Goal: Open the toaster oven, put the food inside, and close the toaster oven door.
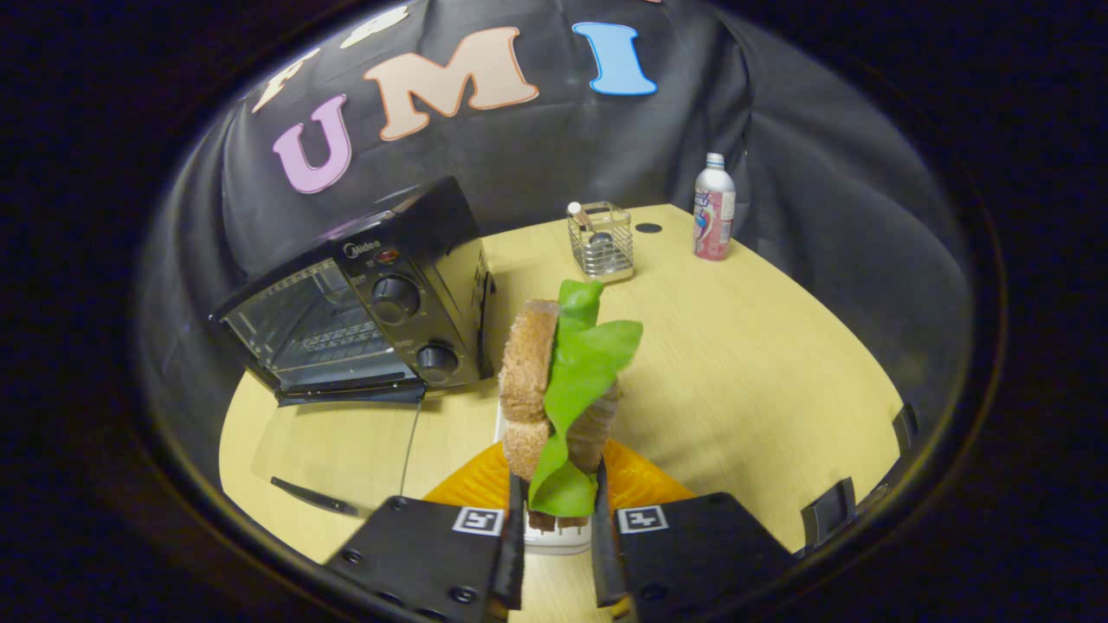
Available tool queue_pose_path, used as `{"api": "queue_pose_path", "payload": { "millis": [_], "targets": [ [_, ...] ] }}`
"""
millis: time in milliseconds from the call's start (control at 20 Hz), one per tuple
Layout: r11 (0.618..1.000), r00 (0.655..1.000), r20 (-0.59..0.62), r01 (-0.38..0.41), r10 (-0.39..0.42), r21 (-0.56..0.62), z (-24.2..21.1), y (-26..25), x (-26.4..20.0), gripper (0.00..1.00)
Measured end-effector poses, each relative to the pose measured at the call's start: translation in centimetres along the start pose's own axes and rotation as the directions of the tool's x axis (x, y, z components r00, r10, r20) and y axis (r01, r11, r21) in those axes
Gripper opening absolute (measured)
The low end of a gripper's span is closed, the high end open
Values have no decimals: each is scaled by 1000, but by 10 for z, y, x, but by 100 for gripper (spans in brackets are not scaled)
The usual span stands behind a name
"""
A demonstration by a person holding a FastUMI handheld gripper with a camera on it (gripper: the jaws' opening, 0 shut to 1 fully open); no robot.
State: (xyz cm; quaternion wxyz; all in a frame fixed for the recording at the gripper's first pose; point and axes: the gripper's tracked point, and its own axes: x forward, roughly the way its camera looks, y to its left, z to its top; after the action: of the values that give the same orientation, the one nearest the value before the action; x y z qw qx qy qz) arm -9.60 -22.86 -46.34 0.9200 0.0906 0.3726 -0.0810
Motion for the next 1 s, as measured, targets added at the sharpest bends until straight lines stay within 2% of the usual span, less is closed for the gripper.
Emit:
{"api": "queue_pose_path", "payload": {
  "millis": [100,200,450,600,750,1000],
  "targets": [
    [1000,1000,14,13,-14,25,3,-1,-1,31],
    [998,999,52,-1,-2,60,12,4,-4,30],
    [974,989,147,-29,-4,223,34,26,-25,27],
    [931,976,217,-74,-5,357,42,51,-44,27],
    [896,967,256,-122,10,427,37,84,-61,27],
    [833,954,275,-246,118,495,25,159,-69,27]
  ]
}}
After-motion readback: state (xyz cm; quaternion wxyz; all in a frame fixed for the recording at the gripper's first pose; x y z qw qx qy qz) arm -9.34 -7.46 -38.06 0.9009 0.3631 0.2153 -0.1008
